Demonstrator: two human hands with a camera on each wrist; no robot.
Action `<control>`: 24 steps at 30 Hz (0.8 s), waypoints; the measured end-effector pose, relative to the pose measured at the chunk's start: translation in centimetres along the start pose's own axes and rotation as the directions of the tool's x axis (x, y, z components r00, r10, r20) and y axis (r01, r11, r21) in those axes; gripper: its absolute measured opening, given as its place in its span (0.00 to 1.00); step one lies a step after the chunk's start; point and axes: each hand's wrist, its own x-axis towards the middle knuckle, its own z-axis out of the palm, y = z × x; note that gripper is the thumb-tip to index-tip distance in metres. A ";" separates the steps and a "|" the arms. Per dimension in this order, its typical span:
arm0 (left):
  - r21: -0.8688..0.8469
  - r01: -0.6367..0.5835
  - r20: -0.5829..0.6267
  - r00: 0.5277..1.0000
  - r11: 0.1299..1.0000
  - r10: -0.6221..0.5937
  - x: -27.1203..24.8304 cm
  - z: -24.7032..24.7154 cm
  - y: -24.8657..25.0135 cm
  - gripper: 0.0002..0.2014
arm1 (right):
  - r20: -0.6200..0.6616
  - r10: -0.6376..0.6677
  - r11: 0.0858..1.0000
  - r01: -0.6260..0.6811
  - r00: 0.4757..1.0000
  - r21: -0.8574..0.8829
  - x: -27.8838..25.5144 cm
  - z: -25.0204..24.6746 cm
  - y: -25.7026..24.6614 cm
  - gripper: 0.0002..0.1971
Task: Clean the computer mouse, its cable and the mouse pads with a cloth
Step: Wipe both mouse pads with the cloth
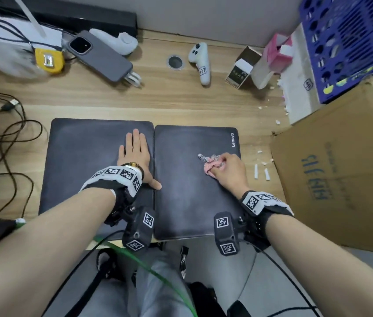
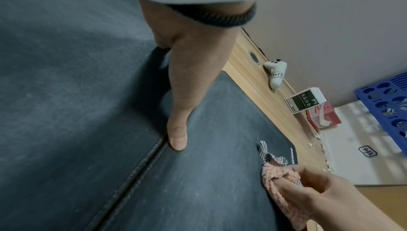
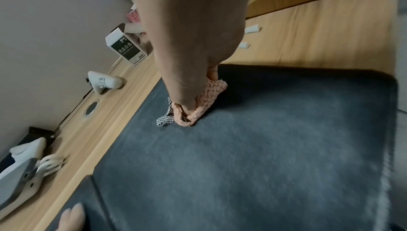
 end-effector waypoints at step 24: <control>0.073 0.001 -0.016 1.000 0.997 0.000 -0.3 0.1 0.4 0.75 | 0.051 -0.060 0.989 0.052 0.997 0.140 -10.4 7.2 -2.7 0.15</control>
